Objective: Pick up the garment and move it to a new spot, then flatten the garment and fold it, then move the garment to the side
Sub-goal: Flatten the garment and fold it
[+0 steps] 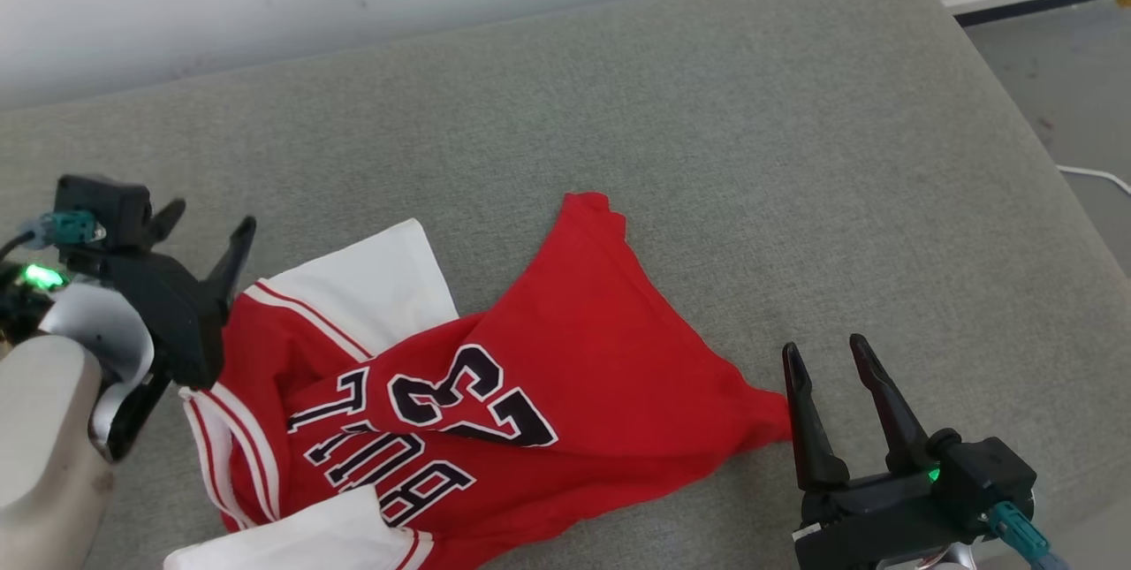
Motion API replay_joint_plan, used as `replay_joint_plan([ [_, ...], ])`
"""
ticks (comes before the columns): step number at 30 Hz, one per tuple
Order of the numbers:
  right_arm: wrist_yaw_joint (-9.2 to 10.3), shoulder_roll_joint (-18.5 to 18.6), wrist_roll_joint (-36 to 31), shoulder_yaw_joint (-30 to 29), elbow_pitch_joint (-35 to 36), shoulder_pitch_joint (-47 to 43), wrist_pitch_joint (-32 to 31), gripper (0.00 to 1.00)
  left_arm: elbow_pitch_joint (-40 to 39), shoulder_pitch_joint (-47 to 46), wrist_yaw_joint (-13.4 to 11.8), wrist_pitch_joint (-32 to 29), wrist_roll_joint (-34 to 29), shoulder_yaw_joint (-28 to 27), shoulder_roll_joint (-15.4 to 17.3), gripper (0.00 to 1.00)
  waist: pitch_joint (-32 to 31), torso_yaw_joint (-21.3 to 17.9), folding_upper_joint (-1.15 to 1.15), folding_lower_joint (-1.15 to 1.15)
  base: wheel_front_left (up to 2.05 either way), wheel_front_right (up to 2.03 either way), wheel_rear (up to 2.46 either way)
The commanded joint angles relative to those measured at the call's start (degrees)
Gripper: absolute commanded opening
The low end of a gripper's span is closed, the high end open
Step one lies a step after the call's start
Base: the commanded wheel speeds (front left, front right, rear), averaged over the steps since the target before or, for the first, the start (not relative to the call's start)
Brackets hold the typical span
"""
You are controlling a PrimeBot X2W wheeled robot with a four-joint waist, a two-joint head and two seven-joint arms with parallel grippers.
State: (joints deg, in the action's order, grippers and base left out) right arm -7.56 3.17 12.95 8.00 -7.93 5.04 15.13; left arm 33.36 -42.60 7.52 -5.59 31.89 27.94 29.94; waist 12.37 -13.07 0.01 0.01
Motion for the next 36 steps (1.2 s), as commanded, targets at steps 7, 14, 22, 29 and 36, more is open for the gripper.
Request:
replay_joint_plan([
  [7,0.15,-0.2,-0.05,-0.08,-0.34,0.77,0.02,1.0,3.94,0.48,-0.13,-4.52,4.85,4.83,0.89,1.0,1.44,-1.53,-0.01,-0.01,0.0,0.0,0.0],
  [14,0.15,-0.27,0.41,0.25,-0.78,1.06,0.02,1.0,6.05,-0.03,-0.12,-8.49,7.78,9.99,2.32,1.0,1.77,-2.26,-0.01,-0.01,0.0,0.0,0.0],
  [22,0.15,-0.3,0.27,-0.29,-0.47,1.31,0.02,1.0,5.62,-1.83,-0.17,-9.56,10.19,14.1,3.04,0.0,1.88,-2.0,-0.01,-0.01,0.0,0.0,0.0],
  [29,0.15,-0.3,-0.2,-0.77,-0.09,1.67,0.02,1.0,7.5,-9.88,-1.67,1.5,5.3,12.88,3.79,0.0,2.49,-1.36,-0.01,-0.01,0.0,0.0,0.0],
  [36,0.15,-0.3,-0.76,-0.52,-0.13,2.3,0.02,1.0,13.09,-15.49,-3.07,7.69,3.26,12.35,2.11,0.0,3.05,-1.22,-0.01,-0.01,0.0,0.0,0.0],
])
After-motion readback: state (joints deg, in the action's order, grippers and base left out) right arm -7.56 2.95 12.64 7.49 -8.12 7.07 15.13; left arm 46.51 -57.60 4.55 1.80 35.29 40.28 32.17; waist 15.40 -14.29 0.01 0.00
